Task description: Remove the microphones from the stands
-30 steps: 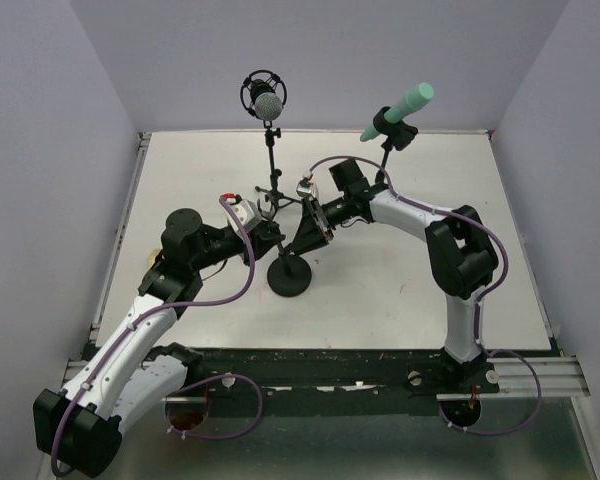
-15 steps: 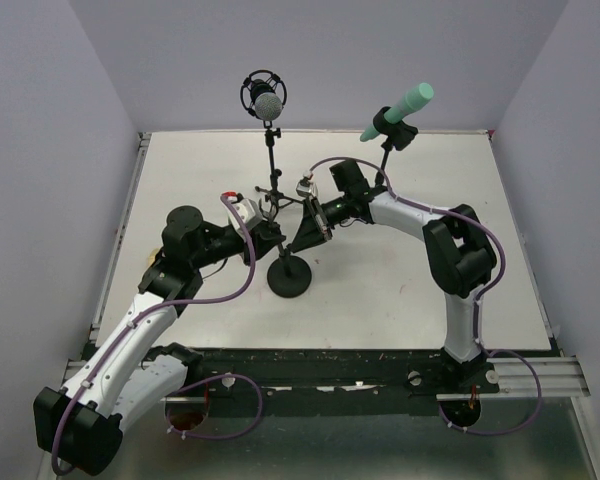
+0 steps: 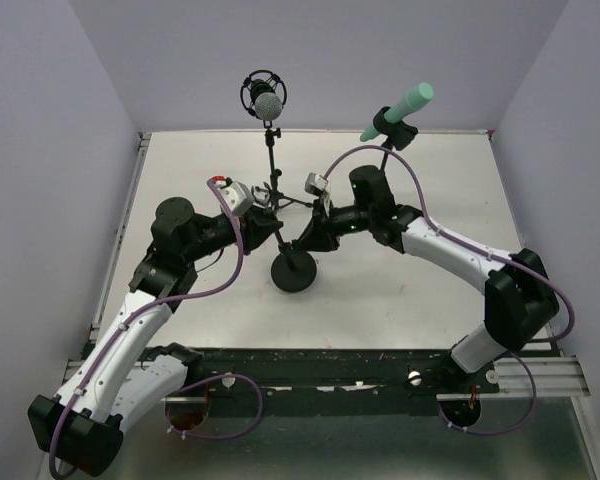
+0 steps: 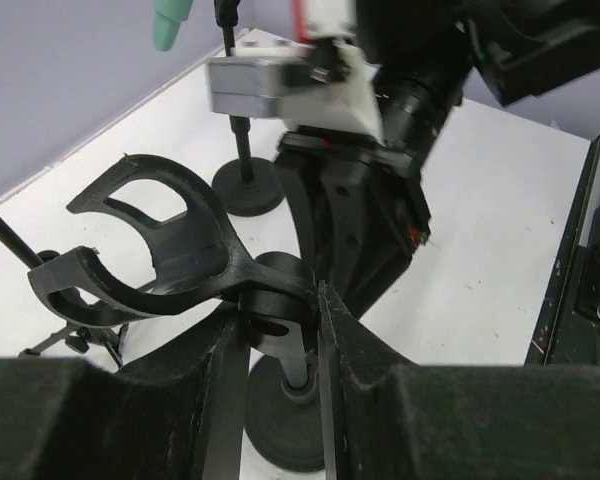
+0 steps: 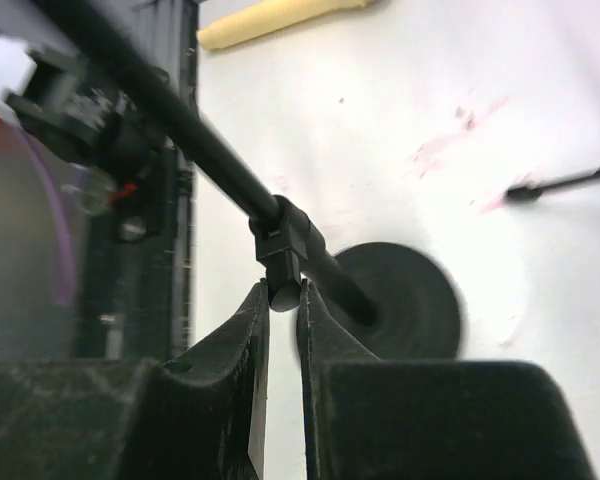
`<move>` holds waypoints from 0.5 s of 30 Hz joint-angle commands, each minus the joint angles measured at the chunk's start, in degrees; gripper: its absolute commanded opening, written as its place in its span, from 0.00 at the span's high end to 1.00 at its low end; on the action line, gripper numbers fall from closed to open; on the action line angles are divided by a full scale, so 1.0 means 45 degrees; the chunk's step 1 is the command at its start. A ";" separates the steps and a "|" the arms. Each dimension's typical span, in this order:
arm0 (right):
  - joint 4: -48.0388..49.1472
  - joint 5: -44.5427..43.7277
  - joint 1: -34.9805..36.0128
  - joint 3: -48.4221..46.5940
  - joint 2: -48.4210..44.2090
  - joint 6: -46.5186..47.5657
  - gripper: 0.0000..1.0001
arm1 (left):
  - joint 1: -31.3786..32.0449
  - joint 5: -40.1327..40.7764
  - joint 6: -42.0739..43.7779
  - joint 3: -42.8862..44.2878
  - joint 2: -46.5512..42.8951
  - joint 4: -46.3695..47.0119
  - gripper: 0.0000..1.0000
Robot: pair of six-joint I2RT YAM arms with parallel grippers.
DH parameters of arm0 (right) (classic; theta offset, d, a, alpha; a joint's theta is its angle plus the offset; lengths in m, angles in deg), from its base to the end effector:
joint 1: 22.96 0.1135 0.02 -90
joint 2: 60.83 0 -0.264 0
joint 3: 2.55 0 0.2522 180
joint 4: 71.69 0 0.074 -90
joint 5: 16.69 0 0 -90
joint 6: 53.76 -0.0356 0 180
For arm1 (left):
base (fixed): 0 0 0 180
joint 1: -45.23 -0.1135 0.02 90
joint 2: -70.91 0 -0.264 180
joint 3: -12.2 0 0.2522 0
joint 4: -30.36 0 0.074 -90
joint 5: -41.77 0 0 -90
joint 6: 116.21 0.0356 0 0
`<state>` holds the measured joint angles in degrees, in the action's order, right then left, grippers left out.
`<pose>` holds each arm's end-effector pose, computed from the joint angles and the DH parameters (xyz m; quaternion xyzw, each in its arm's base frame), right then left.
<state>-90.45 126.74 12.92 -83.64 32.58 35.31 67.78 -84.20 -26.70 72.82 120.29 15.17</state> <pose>0.2779 0.2363 0.2741 -0.4444 0.6755 0.5101 0.2933 0.1749 -0.0953 0.3560 0.3398 0.6422 -0.3508 0.5908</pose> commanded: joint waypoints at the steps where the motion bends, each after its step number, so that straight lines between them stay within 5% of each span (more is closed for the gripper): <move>1: 0.3077 -0.1538 0.1342 0.1424 -0.1555 0.5705 0.99 | -0.0225 0.0922 -0.0300 0.0409 0.0177 0.0025 1.00; 8: 0.7871 -0.2850 0.2261 0.4524 -0.2202 1.7298 0.99 | -0.0244 0.1136 -0.0613 0.0604 0.0451 0.0006 1.00; 12: 1.7594 -0.2869 0.2242 0.7185 -0.0664 1.7453 0.92 | -0.0264 0.1293 -0.0633 0.0605 0.0490 -0.0209 1.00; 15: 1.7661 -0.2674 0.2223 0.7793 -0.0812 1.7783 0.73 | -0.0264 0.1196 -0.0653 0.0488 0.0510 -0.0131 1.00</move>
<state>-35.56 113.89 22.45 -51.64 29.06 104.92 67.26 -81.27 -29.94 74.00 122.87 12.04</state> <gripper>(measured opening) 0.194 0.351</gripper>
